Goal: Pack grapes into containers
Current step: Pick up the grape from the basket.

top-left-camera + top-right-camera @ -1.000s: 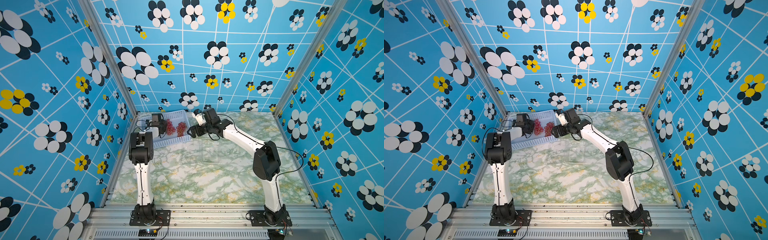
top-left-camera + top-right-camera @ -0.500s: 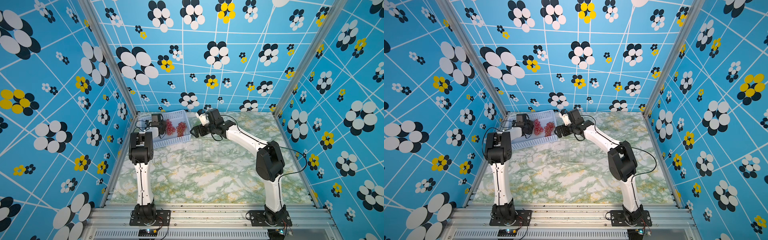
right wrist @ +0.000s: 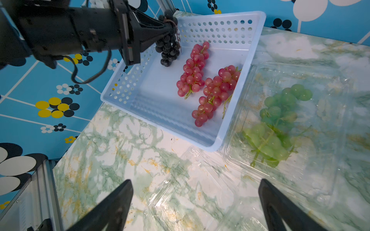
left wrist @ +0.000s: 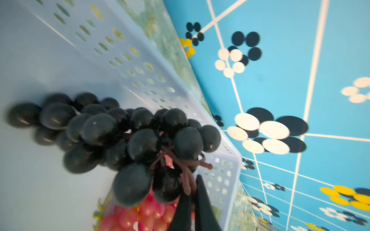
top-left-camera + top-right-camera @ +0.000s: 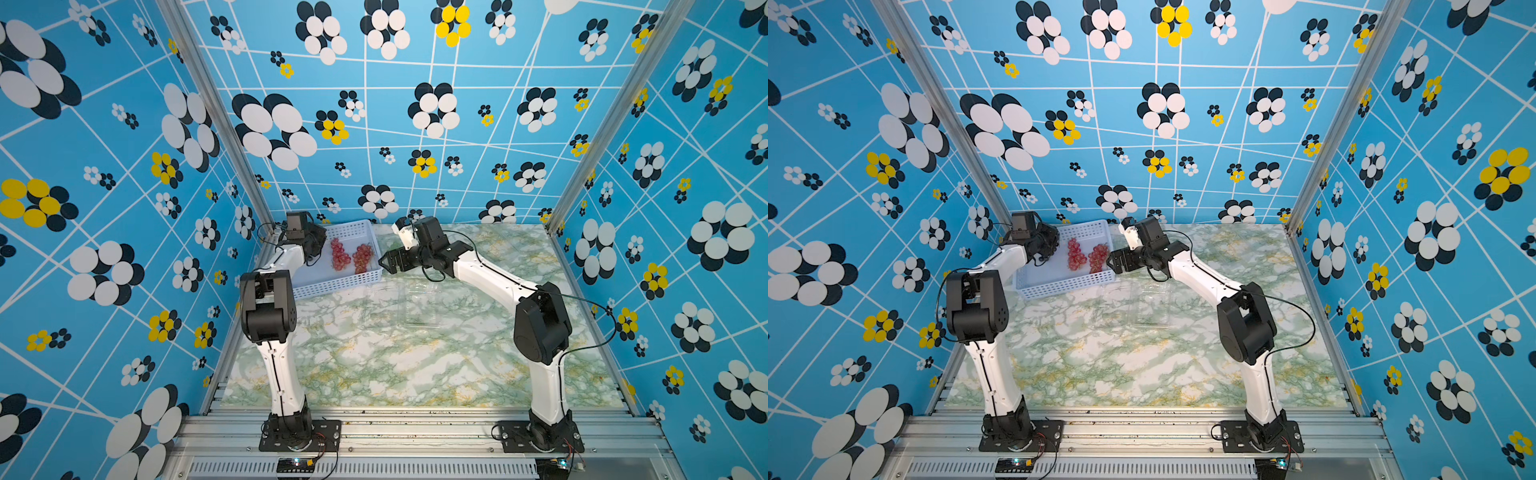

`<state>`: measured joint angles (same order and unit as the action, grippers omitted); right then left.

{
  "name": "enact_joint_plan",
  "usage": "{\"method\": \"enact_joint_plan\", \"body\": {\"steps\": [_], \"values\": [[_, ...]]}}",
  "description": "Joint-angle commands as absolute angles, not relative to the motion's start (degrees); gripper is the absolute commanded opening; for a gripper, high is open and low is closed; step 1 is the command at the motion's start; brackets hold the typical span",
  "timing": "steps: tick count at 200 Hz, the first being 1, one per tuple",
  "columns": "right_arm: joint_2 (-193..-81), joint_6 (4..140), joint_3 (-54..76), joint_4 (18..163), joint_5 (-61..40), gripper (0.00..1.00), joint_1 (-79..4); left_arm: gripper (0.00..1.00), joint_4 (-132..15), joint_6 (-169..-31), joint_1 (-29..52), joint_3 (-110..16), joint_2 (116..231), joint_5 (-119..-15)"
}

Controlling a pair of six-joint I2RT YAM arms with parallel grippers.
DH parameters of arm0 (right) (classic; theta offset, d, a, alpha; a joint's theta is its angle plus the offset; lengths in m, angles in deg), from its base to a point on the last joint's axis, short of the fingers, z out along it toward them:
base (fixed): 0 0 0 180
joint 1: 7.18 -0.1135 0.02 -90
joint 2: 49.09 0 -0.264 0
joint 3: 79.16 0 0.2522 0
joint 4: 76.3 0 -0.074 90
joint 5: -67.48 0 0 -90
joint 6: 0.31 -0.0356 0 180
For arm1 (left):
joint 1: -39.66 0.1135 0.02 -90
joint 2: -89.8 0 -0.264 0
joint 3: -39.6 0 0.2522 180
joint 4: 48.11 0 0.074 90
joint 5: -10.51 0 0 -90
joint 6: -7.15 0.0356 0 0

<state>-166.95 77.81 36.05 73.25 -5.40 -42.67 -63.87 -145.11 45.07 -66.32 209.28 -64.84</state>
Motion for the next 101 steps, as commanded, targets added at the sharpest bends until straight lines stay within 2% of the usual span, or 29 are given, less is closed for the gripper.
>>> {"method": "enact_joint_plan", "body": {"steps": [1, 101], "values": [[-164.05, 75.96, 35.08, 73.78, -4.77, 0.99, -42.69, 0.0, -67.32, -141.95, 46.17, -64.46, 205.92, -61.27], [-161.88, 71.89, 34.3, 68.56, -9.24, 0.99, -43.65, 0.0, -77.95, -134.43, 45.13, -70.8, 201.8, -48.49]]}}
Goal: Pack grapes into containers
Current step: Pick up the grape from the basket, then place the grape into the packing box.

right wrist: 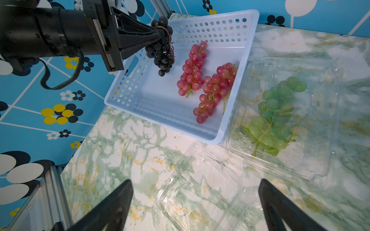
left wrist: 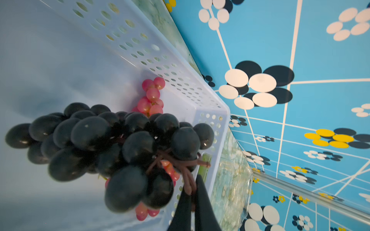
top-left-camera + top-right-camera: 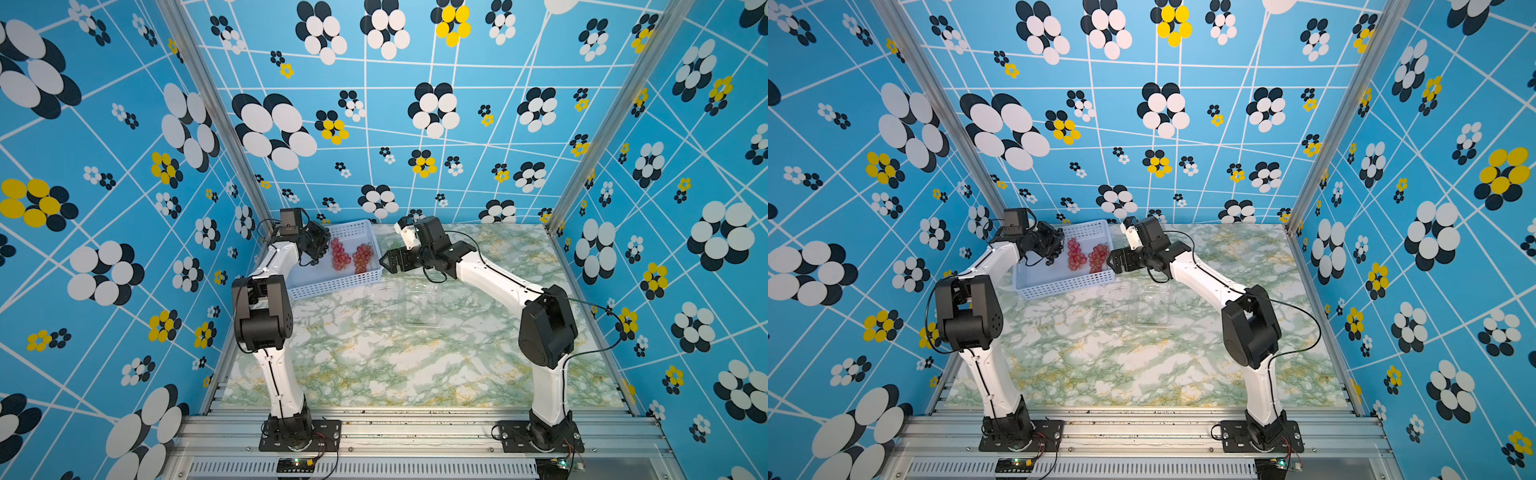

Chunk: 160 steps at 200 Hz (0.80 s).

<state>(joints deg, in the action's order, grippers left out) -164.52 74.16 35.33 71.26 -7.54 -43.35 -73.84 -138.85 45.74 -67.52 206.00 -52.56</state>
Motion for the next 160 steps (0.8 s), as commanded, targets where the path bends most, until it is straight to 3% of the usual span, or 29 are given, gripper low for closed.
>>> {"method": "enact_joint_plan", "body": {"steps": [1, 94, 160], "values": [[-161.82, 71.87, 34.29, 68.52, -9.29, 0.99, -43.65, 0.0, -78.13, -134.26, 45.12, -70.86, 201.7, -48.48], [-155.02, 67.95, 28.34, 65.2, -14.57, 0.99, -43.56, 0.0, -88.05, -126.66, 41.21, -74.16, 193.78, -44.15], [-148.82, 64.68, 18.63, 63.84, -19.03, 0.99, -42.7, 0.0, -91.12, -124.79, 33.46, -70.94, 185.97, -43.41]]}}
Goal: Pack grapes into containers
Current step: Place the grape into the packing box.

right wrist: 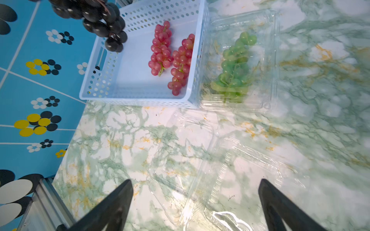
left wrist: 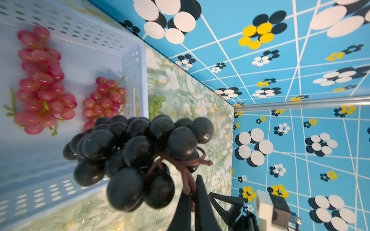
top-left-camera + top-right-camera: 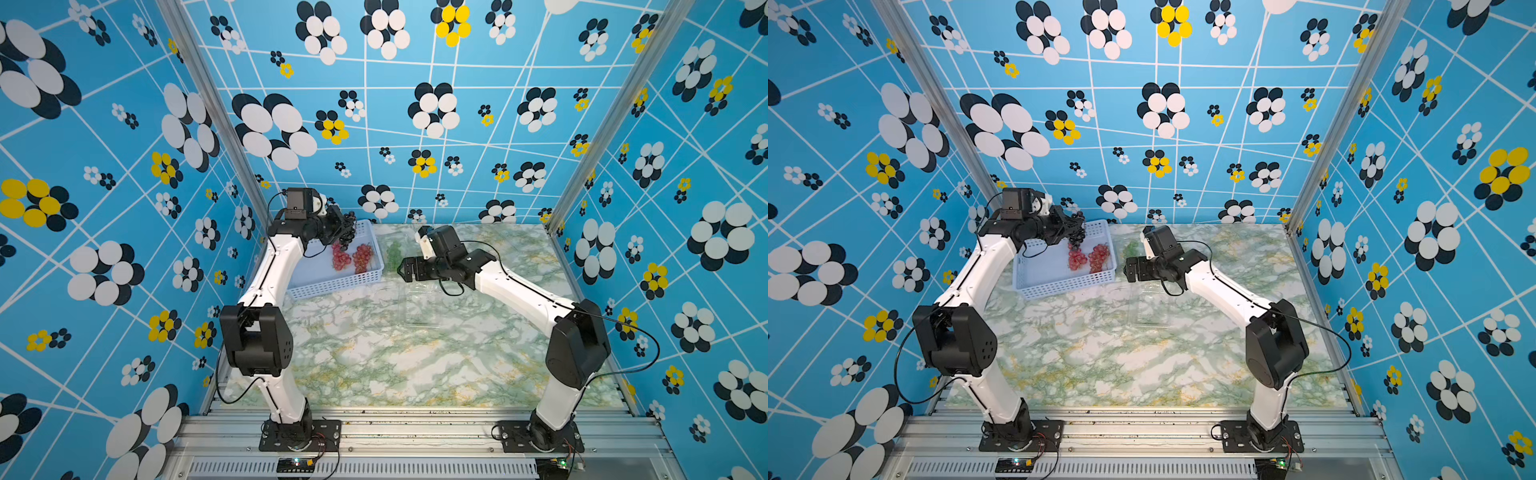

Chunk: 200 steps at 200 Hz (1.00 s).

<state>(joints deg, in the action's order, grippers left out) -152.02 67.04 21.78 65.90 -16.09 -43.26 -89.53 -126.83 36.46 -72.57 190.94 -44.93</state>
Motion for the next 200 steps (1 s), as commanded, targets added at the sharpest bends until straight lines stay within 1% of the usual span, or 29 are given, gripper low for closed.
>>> {"method": "enact_joint_plan", "body": {"steps": [1, 64, 95, 142, 166, 200], "values": [[-148.7, 64.62, 18.41, 63.88, -19.11, 0.99, -42.69, 0.0, -91.13, -124.78, 33.31, -70.84, 185.91, -43.44], [-139.57, 59.05, 6.76, 65.11, -23.04, 0.99, -38.73, 0.0, -90.01, -126.17, 22.3, -64.84, 180.13, -45.79], [-135.62, 58.66, 2.15, 65.17, -24.9, 0.99, -37.19, 0.0, -87.97, -127.76, 15.76, -61.42, 179.9, -47.69], [-131.44, 59.19, -1.96, 64.33, -27.3, 0.99, -36.09, 0.0, -79.31, -132.87, 6.98, -53.43, 181.38, -49.83], [-129.83, 59.44, -3.22, 63.77, -27.69, 0.99, -35.51, 0.0, -77.36, -133.92, 4.58, -52.78, 183.47, -50.24], [-127.56, 59.58, -4.94, 63.46, -27.97, 0.99, -34.74, 0.0, -74.99, -134.96, 3.56, -52.55, 186.1, -50.05]]}}
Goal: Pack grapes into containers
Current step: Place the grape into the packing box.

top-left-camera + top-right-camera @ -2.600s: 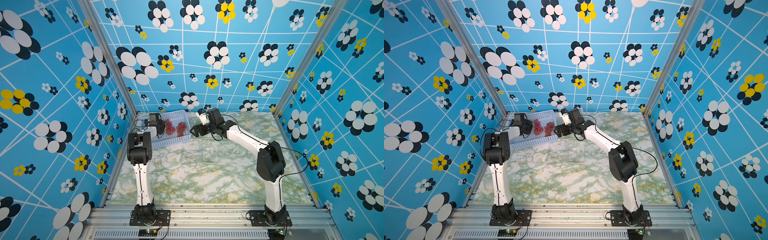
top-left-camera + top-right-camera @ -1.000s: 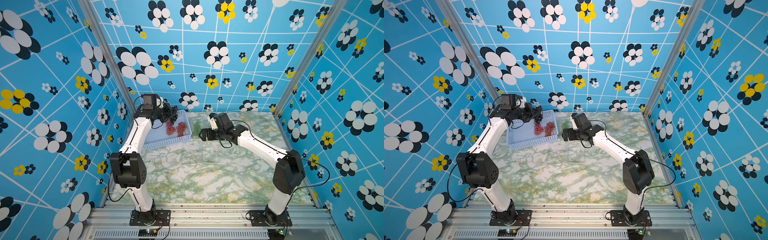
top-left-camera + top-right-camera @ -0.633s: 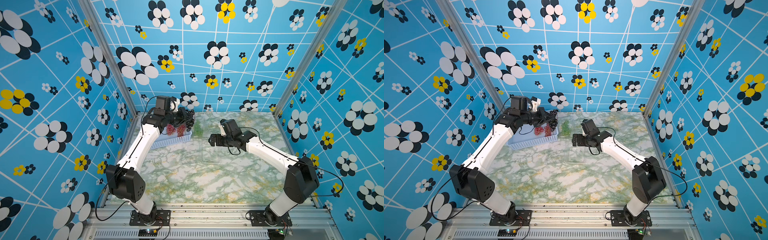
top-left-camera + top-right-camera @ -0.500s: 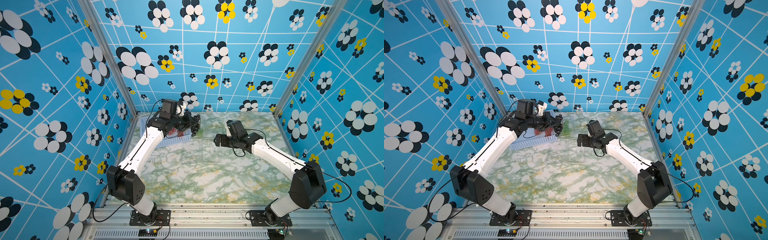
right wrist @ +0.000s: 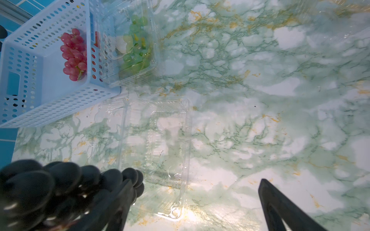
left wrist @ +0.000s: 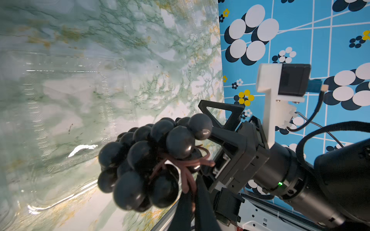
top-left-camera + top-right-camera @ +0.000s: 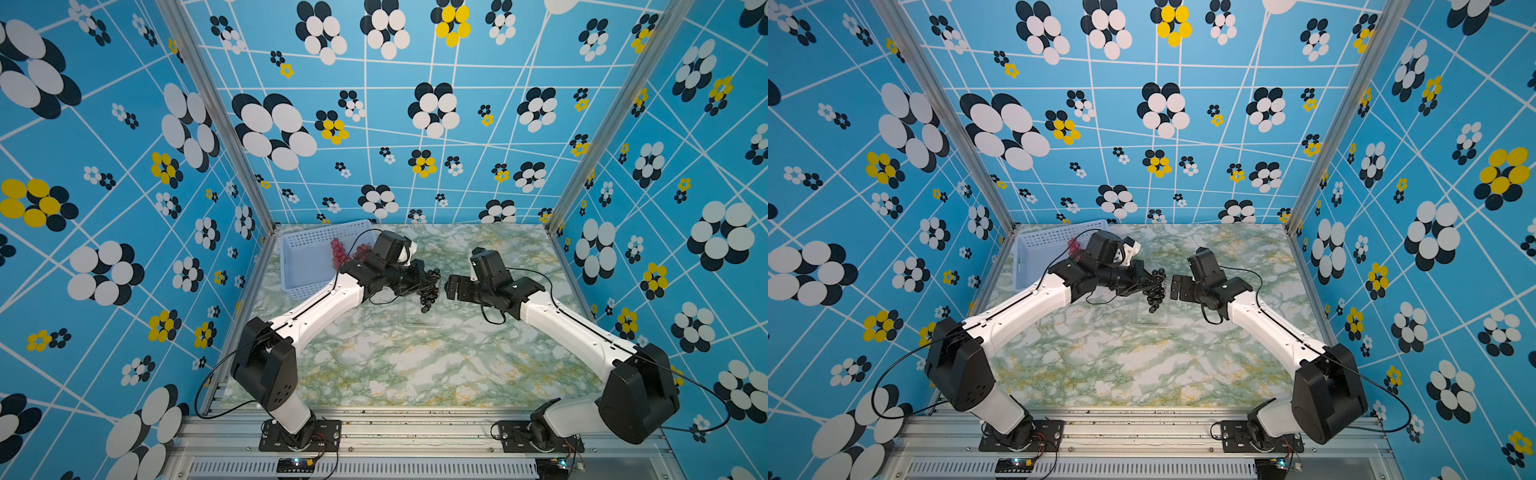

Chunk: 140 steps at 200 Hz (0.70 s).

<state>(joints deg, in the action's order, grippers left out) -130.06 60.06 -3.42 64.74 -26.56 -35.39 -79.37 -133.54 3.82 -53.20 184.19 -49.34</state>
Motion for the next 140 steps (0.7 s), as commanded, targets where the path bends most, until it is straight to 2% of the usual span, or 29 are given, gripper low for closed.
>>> {"method": "enact_joint_plan", "body": {"steps": [1, 140], "values": [[-127.52, 59.61, -4.98, 63.47, -27.97, 0.99, -34.72, 0.0, -74.98, -134.96, 3.55, -52.55, 186.2, -50.05], [-126.69, 60.5, -6.95, 63.81, -27.45, 0.99, -33.82, 0.0, -72.23, -135.3, 3.47, -51.39, 193.22, -49.01]]}}
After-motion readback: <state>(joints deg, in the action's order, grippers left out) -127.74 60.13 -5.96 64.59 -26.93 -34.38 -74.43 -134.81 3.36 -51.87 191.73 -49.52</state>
